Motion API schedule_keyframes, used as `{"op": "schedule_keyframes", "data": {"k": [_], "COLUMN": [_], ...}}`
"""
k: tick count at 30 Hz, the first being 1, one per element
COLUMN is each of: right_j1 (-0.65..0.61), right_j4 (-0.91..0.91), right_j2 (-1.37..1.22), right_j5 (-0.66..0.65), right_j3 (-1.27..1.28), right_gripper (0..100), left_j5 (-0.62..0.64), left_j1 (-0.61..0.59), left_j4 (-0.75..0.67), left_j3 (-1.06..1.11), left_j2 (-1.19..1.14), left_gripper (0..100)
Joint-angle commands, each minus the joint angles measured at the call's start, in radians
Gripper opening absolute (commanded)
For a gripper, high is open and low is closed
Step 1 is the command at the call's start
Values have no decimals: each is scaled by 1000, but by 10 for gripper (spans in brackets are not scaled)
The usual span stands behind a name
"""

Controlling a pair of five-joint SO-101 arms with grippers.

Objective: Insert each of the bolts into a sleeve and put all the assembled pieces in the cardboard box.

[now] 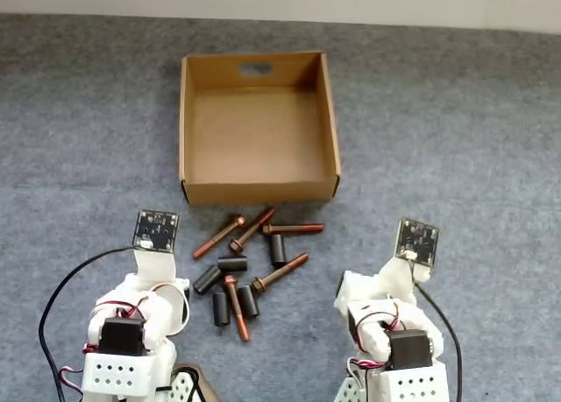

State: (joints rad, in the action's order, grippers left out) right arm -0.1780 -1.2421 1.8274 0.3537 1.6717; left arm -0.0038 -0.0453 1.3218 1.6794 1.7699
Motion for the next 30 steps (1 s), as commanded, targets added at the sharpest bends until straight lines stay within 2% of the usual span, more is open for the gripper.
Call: {"op": "schedule_keyframes", "data": {"k": [1, 11, 20, 22, 26, 30], "right_j1": [10, -7, -328, -346, -340, -341], "right_j4": [-2, 30, 533, 661, 911, 1092], "right_j2": [4, 5, 5, 5, 5, 4], "right_j5": [-6, -8, -8, -15, -124, -127], "right_j3": [140, 140, 140, 137, 84, -56], "right_gripper": [11, 11, 16, 17, 17, 17], "left_j5": [-2, -2, -2, -2, -2, -2], "left_j1": [15, 15, 15, 15, 16, 18], "left_j4": [-2, -2, -2, -2, -2, -2], "left_j3": [16, 16, 16, 16, 16, 16], "left_j2": [-4, -4, -4, -4, -4, -4], "left_gripper": [8, 8, 8, 8, 8, 8]}}
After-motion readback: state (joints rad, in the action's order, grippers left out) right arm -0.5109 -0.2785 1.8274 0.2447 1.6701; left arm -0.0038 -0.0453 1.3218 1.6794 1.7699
